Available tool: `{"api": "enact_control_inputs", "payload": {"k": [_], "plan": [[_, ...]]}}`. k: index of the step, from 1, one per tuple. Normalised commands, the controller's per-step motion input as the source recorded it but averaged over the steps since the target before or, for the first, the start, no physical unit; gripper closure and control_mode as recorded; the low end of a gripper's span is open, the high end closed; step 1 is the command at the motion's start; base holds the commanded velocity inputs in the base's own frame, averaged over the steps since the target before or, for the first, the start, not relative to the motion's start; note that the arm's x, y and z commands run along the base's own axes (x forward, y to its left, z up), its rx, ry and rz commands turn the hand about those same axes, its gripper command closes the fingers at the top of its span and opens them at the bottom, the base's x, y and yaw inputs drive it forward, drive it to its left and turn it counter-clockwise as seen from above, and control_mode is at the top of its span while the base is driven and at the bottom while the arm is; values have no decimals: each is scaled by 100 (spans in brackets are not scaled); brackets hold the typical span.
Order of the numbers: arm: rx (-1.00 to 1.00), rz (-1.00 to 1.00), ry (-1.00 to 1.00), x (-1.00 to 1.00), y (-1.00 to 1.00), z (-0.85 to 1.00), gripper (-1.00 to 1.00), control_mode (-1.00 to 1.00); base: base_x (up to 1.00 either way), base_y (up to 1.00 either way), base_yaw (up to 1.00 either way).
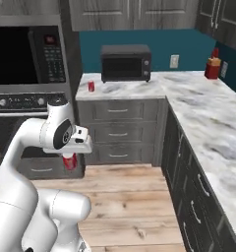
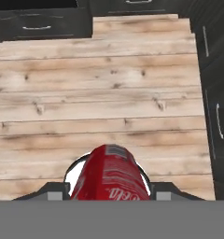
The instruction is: Four empty soda cans are scattered around the kitchen. Gather all the cans and cluster them next to the stove for recycling.
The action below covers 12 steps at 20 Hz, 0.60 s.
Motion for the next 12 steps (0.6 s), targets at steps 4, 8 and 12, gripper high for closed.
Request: {"api": "enact_control_inputs", "payload": {"k": [4, 8, 12], "plan": [[0, 0, 0, 0, 0, 0, 100, 100, -38, 0, -46], [0, 0, 0, 0, 0, 0, 100, 100, -35, 0, -44], [0, 0, 0, 0, 0, 0, 100, 100, -36, 0, -43]]}}
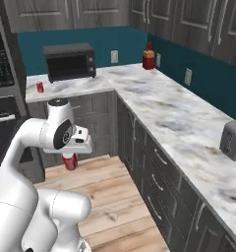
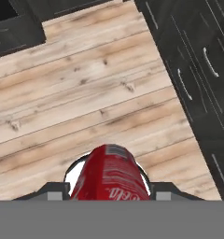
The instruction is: Four empty soda cans are scattered around the kitchen. Gather all the cans and cluster them next to the stove for recycling.
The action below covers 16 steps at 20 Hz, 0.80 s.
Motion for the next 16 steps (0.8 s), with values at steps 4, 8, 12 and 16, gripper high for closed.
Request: {"api": "enact_control_inputs", "payload": {"k": [4, 8, 12, 16], "plan": [[0, 0, 0, 0, 0, 0, 100, 100, -32, 0, -43], [0, 0, 0, 0, 0, 0, 100, 100, -22, 0, -42], [0, 0, 0, 0, 0, 0, 100, 100, -19, 0, -41], [0, 0, 0, 0, 0, 0, 100, 100, -23, 0, -40]]}}
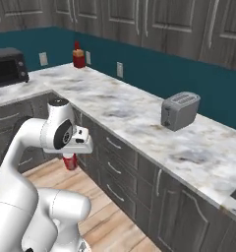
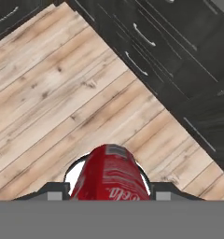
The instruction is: Four empty soda cans are scattered around the kitchen. Gather all the cans and cluster them next to the stove for recycling.
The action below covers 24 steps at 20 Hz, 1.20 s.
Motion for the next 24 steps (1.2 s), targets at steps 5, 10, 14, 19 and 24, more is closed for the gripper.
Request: {"api": "enact_control_inputs", "payload": {"k": [5, 10, 14, 19, 24], "plan": [[0, 0, 0, 0, 0, 0, 100, 100, -22, 0, -39], [0, 0, 0, 0, 0, 0, 100, 100, -20, -1, -38], [0, 0, 0, 0, 0, 0, 100, 100, -20, -2, -36], [0, 0, 0, 0, 0, 0, 100, 100, -16, -10, -34], [0, 0, 0, 0, 0, 0, 100, 100, -6, -27, -32]]}}
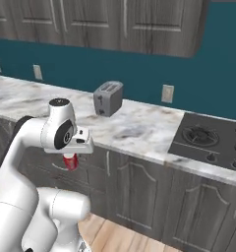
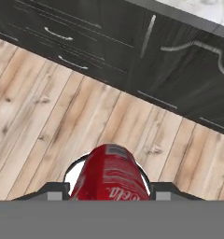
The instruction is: Four empty soda cans are scattered around the kitchen. Gather all the cans and cluster them next to the stove for recycling.
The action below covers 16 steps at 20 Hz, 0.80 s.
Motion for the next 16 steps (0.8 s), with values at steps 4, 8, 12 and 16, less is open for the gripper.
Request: {"api": "enact_control_inputs", "payload": {"k": [4, 8, 12, 16], "plan": [[0, 0, 0, 0, 0, 0, 100, 100, 0, -39, -31], [0, 0, 0, 0, 0, 0, 100, 100, 0, -46, -29], [0, 0, 0, 0, 0, 0, 100, 100, 0, -49, -27], [0, 0, 0, 0, 0, 0, 100, 100, 0, -49, -24]]}}
